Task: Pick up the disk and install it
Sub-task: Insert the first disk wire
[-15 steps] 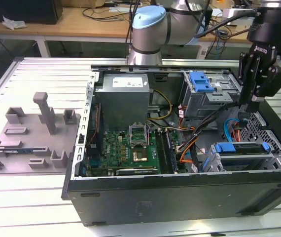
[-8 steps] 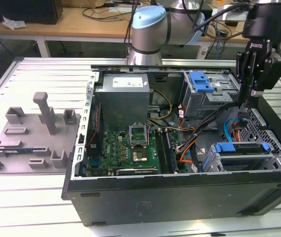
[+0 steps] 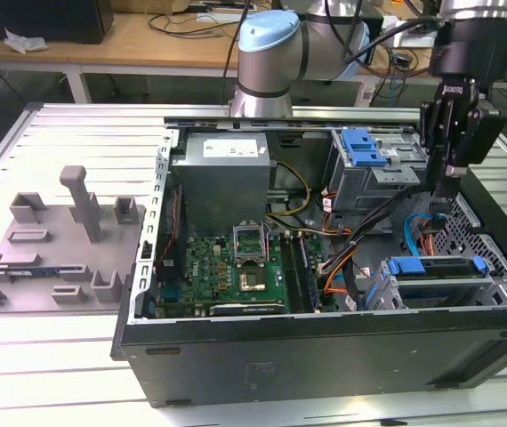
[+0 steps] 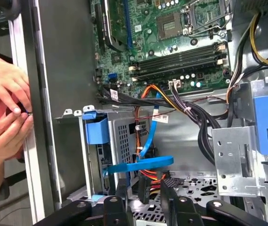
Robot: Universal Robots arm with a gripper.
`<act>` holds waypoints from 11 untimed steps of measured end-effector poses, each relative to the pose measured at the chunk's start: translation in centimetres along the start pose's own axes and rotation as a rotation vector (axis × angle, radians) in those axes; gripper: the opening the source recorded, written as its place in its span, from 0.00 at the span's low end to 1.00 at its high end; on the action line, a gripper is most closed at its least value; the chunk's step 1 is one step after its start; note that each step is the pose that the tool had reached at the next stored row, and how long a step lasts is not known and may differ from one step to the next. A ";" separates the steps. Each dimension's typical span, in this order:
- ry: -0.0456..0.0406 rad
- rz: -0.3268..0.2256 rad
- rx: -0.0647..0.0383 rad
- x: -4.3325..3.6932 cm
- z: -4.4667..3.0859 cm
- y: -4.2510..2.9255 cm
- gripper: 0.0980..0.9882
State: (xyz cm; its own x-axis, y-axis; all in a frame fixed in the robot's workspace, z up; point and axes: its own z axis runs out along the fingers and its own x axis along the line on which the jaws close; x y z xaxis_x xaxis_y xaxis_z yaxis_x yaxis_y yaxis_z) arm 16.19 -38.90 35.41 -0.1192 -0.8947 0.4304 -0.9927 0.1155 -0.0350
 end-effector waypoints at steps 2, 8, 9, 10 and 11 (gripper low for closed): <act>0.0001 0.000 0.000 -0.05 0.41 -0.10 0.35; 0.0453 0.001 0.006 -0.45 1.25 -0.40 0.35; 0.0573 0.001 0.007 -1.06 1.10 -0.33 0.35; 0.0745 0.001 0.009 -1.39 0.96 -0.29 0.35; 0.0840 0.002 0.010 -1.46 0.94 -0.28 0.35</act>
State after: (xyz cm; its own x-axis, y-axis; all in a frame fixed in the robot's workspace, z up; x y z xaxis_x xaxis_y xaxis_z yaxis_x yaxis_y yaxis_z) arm 16.62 -38.04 33.94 -0.1193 -0.8552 0.5044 -0.9927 0.1121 -0.0447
